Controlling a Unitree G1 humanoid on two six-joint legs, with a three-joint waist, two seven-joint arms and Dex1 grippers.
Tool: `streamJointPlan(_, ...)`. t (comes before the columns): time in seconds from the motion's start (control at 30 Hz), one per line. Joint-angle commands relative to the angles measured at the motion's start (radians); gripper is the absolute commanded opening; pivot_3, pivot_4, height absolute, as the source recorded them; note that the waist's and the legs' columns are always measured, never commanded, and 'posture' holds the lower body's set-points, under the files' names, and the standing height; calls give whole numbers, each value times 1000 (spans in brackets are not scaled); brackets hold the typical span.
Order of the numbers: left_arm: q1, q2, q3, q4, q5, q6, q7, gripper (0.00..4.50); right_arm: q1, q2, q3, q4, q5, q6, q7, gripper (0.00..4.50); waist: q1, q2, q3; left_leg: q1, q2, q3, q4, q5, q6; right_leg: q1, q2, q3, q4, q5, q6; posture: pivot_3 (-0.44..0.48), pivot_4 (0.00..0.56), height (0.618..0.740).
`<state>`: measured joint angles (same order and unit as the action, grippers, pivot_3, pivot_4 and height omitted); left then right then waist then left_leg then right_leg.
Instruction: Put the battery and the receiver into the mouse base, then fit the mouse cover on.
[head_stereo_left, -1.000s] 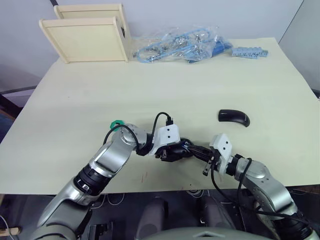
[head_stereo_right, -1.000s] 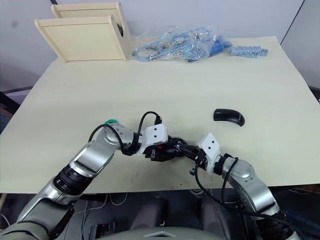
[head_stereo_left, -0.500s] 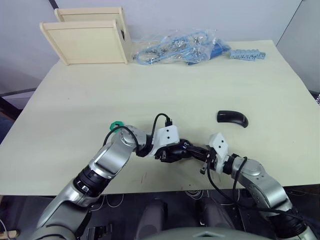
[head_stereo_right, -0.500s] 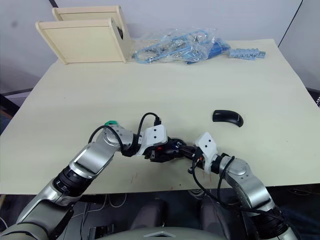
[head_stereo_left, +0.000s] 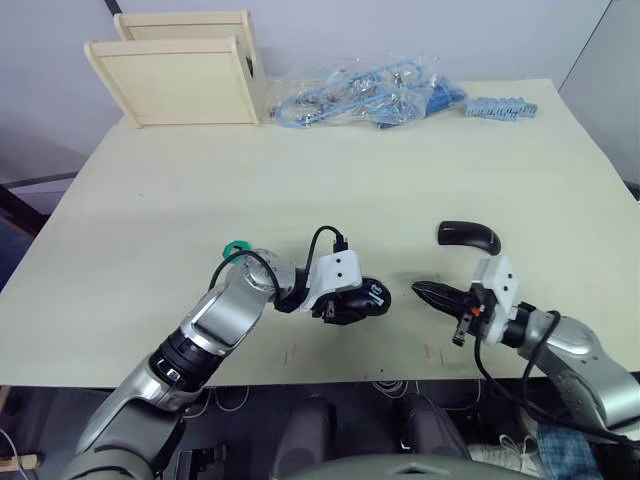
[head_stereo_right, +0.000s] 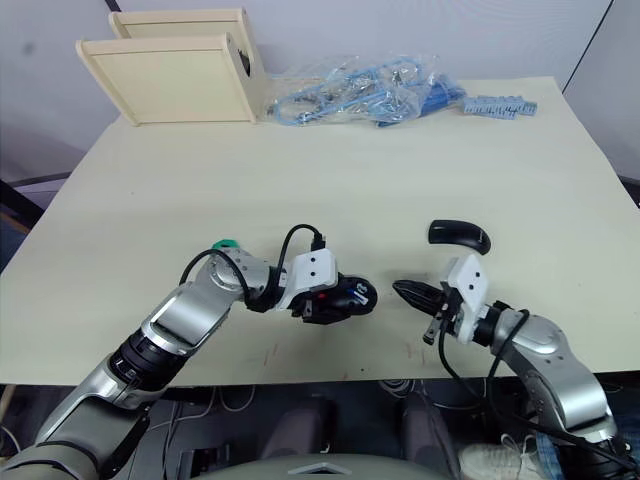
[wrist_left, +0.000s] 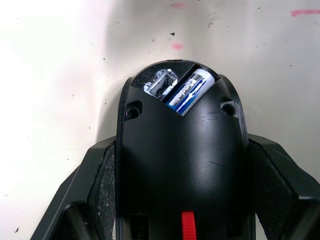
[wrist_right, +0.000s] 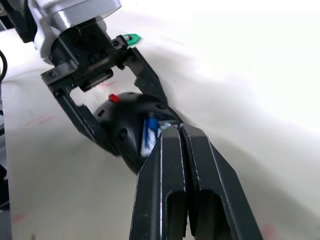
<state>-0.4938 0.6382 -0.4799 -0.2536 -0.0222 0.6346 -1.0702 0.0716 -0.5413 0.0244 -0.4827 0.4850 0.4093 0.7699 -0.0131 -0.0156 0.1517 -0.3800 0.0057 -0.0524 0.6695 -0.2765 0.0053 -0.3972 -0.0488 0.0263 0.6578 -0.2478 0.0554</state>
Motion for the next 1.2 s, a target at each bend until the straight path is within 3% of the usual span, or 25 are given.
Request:
streamJointPlan(0.03, 6, 3, -22, 12, 6, -6, -9, 2951, 49, -40, -77, -78, 50, -16, 31, 63, 1, 1, 0, 0, 0, 0, 0, 0, 0, 0, 0, 0, 0, 0, 0, 0, 150, 740)
streamJointPlan(0.2, 9, 7, -17, 15, 4, -11, -10, 2951, 100, -97, -140, -98, 46, -42, 66, 63, 0, 1, 1, 0, 0, 0, 0, 0, 0, 0, 0, 0, 0, 0, 0, 0, 150, 740)
streamJointPlan(0.23, 10, 6, -16, 14, 3, -11, -9, 2951, 120, -115, -172, -96, 72, -55, 103, 288, 0, 1, 1, 0, 0, 0, 0, 0, 0, 0, 0, 0, 0, 0, 0, 0, 150, 740)
streamJointPlan(0.37, 15, 7, -13, 12, 1, -13, -9, 2951, 176, -155, -229, -78, 108, -113, 205, 1642, 2, 1, 1, 0, 0, 0, 0, 0, 0, 0, 0, 0, -1, 0, 0, 0, 150, 740)
streamJointPlan(0.43, 15, 8, -10, 14, 0, -19, -10, 2951, 206, -160, -263, -71, 127, -150, 254, 3090, 1, 1, 1, 0, 0, 0, 0, 0, 0, 0, 0, 0, 0, 0, 0, 0, 150, 740)
streamJointPlan(0.47, 16, 10, -8, 14, 0, -21, -10, 2951, 219, -160, -276, -71, 138, -158, 268, 3328, 1, 1, 1, 0, 0, 0, 0, 0, 0, 0, 0, 0, 0, 0, 0, 0, 150, 740)
streamJointPlan(0.53, 17, 9, -4, 12, -3, -22, -9, 2951, 236, -161, -290, -70, 142, -170, 283, 4394, 1, 1, 1, 0, 0, 0, 0, 0, 0, 0, 0, 0, 0, 0, 0, 0, 150, 740)
streamJointPlan(0.93, 25, 15, 19, 8, -38, -11, -23, 2951, 323, -171, -375, -47, 161, -205, 338, 4463, 0, 1, 1, 0, 0, 1, 0, 0, 0, 0, 0, 0, 0, 0, 0, 0, 150, 740)
streamJointPlan(0.97, 25, 16, 21, 7, -42, -8, -23, 3953, 321, -170, -376, -47, 159, -205, 337, 4500, 0, 1, 1, 0, 0, 1, 0, 0, 0, 0, 0, 0, 0, 0, 0, 0, 150, 740)
streamJointPlan(1.0, 26, 17, 24, 4, -45, -6, -23, 3971, 320, -168, -376, -48, 159, -205, 337, 4500, 0, 1, 1, 0, 0, 1, 0, 0, 0, 0, 0, 0, 0, 0, 0, 0, 150, 740)
streamJointPlan(1.07, 28, 16, 34, -2, -53, -8, -21, 4453, 318, -166, -374, -48, 157, -206, 337, 4500, 1, 1, 1, 0, 0, 1, 0, 0, 0, 0, 0, 0, 0, 0, 0, 0, 150, 740)
streamJointPlan(1.2, 45, 20, 89, -29, -99, -4, -17, 4453, 323, -158, -365, -45, 151, -222, 345, 4500, 1, 1, 1, 0, 0, 1, 0, 0, 0, 0, 0, 0, 0, 0, 0, 0, 150, 740)
